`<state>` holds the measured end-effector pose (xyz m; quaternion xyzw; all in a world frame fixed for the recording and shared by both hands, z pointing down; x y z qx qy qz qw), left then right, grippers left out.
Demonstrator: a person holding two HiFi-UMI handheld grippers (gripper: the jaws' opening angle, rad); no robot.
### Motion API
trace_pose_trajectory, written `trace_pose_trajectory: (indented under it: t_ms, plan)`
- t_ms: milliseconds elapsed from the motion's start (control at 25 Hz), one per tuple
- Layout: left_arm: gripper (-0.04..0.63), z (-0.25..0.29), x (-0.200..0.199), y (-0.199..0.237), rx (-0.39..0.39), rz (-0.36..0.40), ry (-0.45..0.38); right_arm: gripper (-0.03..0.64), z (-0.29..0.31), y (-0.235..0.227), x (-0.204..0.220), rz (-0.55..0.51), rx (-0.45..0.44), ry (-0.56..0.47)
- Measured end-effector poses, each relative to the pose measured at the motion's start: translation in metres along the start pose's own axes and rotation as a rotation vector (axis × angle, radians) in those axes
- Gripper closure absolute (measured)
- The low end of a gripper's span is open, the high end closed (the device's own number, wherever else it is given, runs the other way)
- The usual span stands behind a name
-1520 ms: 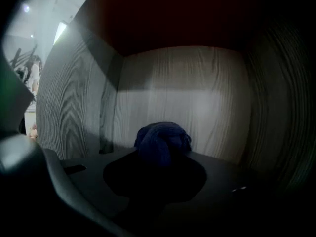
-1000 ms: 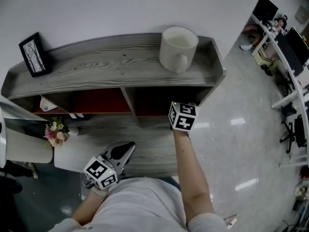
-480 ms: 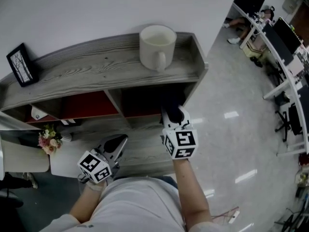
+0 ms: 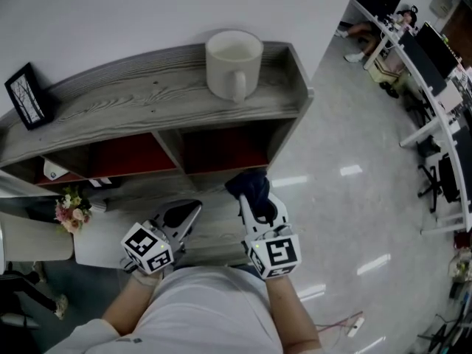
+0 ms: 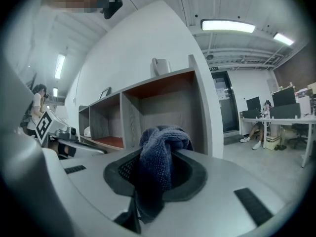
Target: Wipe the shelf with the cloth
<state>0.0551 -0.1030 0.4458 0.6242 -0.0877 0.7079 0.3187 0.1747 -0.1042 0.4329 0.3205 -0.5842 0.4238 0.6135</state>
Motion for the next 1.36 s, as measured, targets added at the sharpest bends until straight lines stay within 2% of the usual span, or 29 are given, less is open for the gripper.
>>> trace_pose_trajectory:
  t_ms: [400, 1360]
  plan:
    - [0.580, -0.003, 0.007, -0.009, -0.003, -0.005, 0.007, 0.528, -0.014, 0.020, 0.004, -0.030, -0.019, -0.014]
    - [0.580, -0.005, 0.005, -0.009, -0.030, -0.003, -0.012, 0.528, -0.016, 0.021, 0.009, -0.010, -0.012, -0.008]
Point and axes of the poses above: the fingertips, and each gripper's own axes: z forward along the fingers, y to its left, x out of its underside, the point moved 1 cm from there along -z, backward along the fingers, and after that the axes turned 10 degrees about -x, right-handed, at the moved point
